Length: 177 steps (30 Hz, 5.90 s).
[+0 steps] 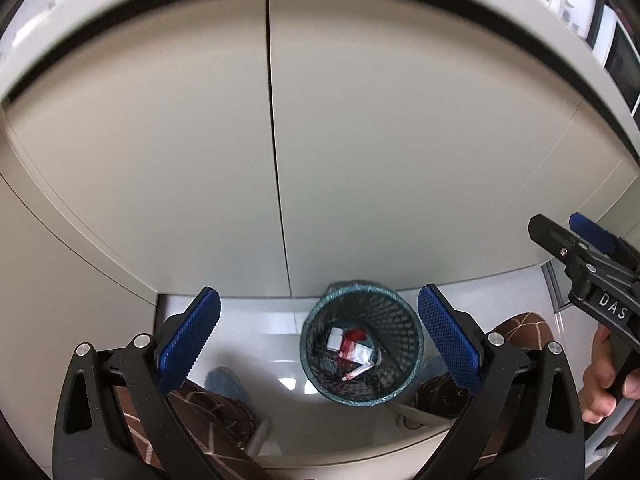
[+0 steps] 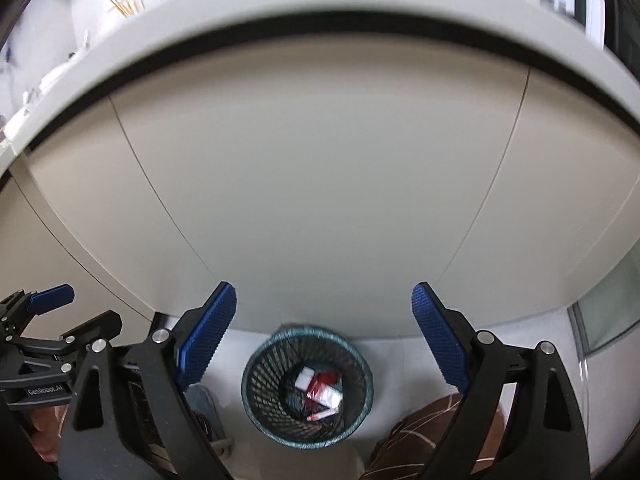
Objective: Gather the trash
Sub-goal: 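Raise both open tools back up to the counter, then grasp the yellow snack bag with the left tool while the right tool grasps the purple stick packet, then lift the snack bag and purple packet and carry both down over the wastebasket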
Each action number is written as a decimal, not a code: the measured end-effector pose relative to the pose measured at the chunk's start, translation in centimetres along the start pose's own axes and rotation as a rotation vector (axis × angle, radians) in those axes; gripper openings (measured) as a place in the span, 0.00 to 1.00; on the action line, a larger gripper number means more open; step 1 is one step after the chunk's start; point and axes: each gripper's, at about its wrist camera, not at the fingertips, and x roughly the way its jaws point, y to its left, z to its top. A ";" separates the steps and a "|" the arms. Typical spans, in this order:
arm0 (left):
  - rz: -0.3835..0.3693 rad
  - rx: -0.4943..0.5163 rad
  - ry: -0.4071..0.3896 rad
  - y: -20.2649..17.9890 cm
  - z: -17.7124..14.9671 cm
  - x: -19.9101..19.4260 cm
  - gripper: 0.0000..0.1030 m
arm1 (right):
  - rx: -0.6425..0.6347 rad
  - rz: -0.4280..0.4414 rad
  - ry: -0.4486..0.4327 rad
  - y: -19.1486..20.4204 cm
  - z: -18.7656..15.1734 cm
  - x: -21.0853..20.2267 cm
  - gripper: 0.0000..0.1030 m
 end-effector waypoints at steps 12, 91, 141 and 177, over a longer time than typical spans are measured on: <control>0.003 0.000 -0.155 -0.2 5.9 -9.9 0.94 | -0.069 0.008 -0.157 0.8 6.2 -7.0 0.83; 0.123 -0.116 -0.081 2.9 34.2 -2.9 0.58 | 0.007 -0.055 0.088 -4.5 28.4 1.7 0.14; -0.076 -0.024 -0.098 -2.1 3.0 -9.9 0.58 | -0.029 0.050 -0.098 1.5 3.1 -8.7 0.14; -0.143 0.040 0.337 -3.8 -11.8 24.1 0.58 | 0.129 -0.014 0.329 -2.1 -13.3 17.2 0.14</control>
